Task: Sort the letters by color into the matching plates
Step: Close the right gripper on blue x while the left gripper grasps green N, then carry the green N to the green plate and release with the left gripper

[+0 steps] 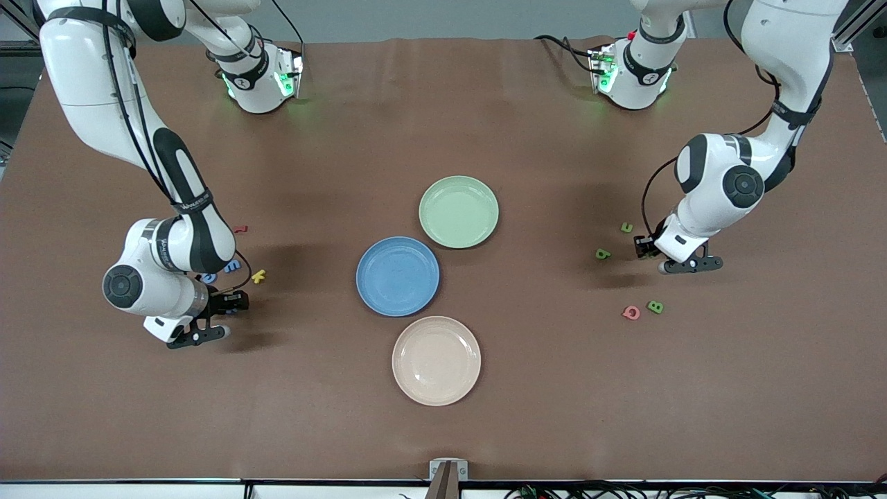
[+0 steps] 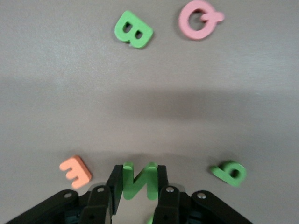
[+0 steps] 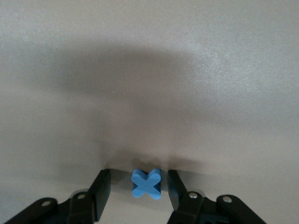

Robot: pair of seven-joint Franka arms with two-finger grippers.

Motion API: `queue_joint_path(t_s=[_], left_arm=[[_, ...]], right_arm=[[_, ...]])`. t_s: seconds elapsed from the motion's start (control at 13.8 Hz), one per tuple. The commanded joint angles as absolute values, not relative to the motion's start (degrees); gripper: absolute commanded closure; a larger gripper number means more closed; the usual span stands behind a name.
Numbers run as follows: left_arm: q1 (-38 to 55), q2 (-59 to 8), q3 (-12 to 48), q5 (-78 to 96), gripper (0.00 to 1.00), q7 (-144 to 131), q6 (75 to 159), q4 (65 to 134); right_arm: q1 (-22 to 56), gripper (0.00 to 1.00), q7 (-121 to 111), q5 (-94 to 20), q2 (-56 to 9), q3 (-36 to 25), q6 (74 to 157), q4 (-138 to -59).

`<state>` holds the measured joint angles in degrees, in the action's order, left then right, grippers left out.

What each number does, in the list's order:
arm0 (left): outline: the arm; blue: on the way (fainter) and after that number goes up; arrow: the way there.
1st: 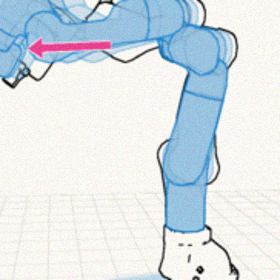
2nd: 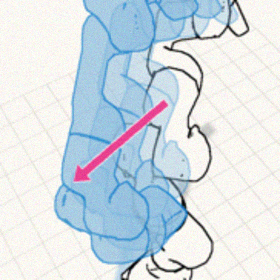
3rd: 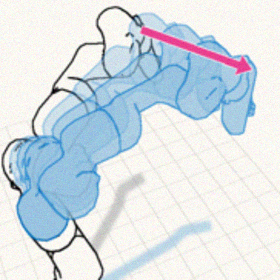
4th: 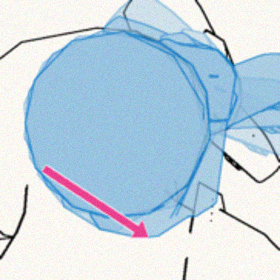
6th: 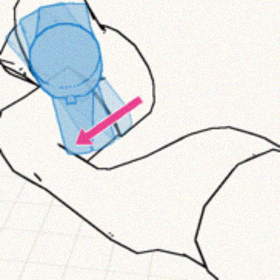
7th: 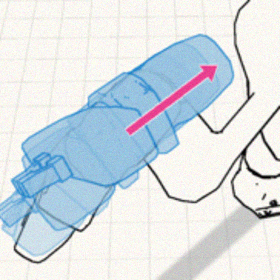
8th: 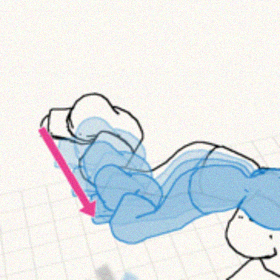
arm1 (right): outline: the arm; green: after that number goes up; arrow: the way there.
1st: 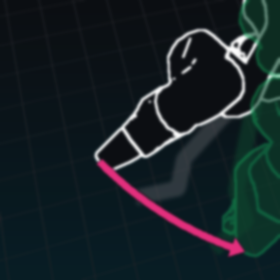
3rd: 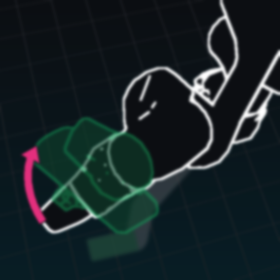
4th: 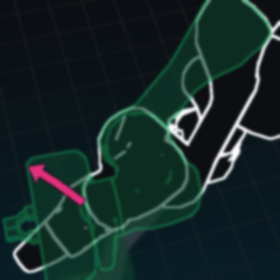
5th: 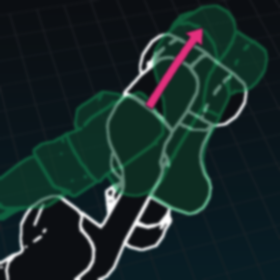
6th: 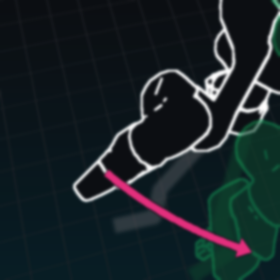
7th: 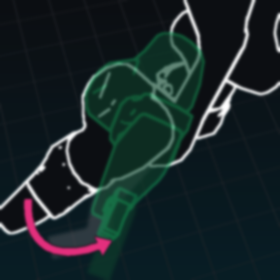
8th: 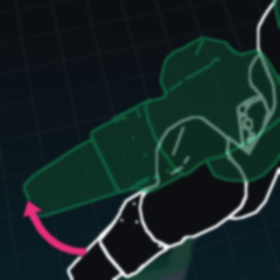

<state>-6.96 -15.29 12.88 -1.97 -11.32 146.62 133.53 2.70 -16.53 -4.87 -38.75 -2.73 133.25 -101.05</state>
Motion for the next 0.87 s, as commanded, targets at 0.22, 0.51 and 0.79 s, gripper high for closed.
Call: queue_joint_path(t_s=[0.22,0.51,0.79], left_arm=[[-7.0,-12.3,23.4,-2.8,1.0,-26.4,131.2,126.7],[-6.7,-13.9,31.5,-2.1,1.0,-36.4,131.0,124.0],[-0.8,-18.0,35.9,-2.1,1.0,-51.1,131.0,120.0]], right_arm=[[2.3,0.49,-18.5,-5.0,-39.2,-2.6,132.9,-100.6],[2.5,0.56,-18.5,-5.0,-39.0,-2.7,132.8,-100.6],[2.5,0.72,-18.5,-5.0,-38.9,-2.7,132.8,-100.6]])
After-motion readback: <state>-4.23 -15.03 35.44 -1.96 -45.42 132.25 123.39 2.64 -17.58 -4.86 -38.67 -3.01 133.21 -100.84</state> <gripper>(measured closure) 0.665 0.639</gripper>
